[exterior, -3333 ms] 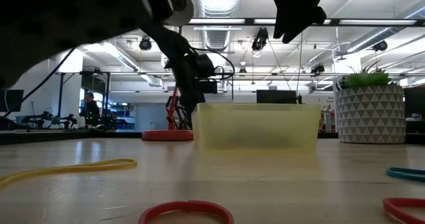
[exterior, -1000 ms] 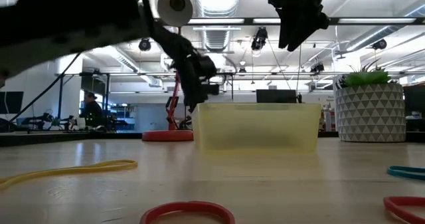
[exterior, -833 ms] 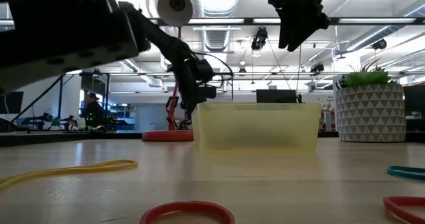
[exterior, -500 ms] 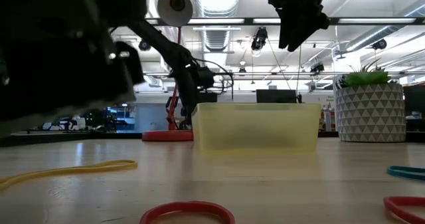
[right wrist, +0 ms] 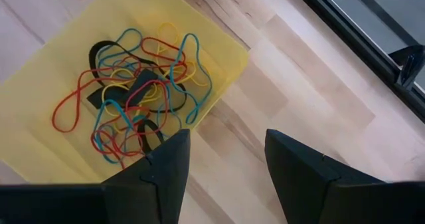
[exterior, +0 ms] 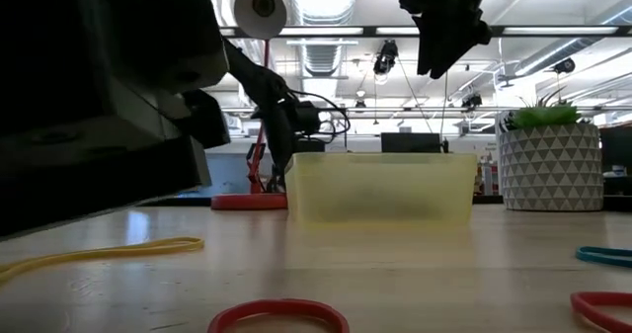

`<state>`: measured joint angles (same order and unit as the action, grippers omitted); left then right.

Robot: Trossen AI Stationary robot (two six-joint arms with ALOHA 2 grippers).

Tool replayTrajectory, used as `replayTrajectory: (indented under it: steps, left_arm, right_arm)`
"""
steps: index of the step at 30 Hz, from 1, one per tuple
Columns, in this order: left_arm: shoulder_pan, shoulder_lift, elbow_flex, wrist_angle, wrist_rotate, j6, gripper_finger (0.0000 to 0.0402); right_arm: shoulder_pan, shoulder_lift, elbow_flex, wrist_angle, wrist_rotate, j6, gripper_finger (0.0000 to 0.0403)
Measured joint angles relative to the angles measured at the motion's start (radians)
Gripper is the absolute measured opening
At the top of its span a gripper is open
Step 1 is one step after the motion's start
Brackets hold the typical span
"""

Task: Pick and place rubber bands into bin
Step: Put the blue rubber band into the yellow bin

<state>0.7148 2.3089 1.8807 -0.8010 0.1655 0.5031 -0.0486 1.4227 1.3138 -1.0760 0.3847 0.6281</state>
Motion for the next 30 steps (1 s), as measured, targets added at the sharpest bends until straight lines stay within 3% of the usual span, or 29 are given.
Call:
replayTrajectory:
  steps: [4,6,10,20,26,30]
  left_arm:
    - [-0.002,0.0,-0.003,0.01,-0.002,0.034,0.0021]
    - [-0.006,0.0,-0.003,0.013,-0.008,0.06,0.0006]
    - [-0.018,-0.002,-0.001,0.014,-0.052,0.073,0.0004]
    - [-0.022,-0.075,0.023,-0.088,-0.03,0.041,0.0]
    - [-0.046,-0.194,0.023,-0.131,0.033,-0.022,0.0]
    - [-0.103,-0.321,0.024,-0.16,0.166,-0.107,0.0]
  right_arm:
    - [0.0,0.0,-0.008,-0.003,0.0,0.001,0.0183]
    - [0.0,0.0,-0.009,-0.005,0.0,0.001,0.0183]
    - [0.0,0.0,-0.009,-0.011,0.0,0.006,0.0183]
    - [0.0,0.0,-0.009,-0.012,0.008,0.001,0.0183]
    - [0.0,0.0,-0.009,-0.011,0.011,-0.032,0.0183]
    - [0.0,0.0,-0.009,-0.011,0.012,-0.062,0.0183]
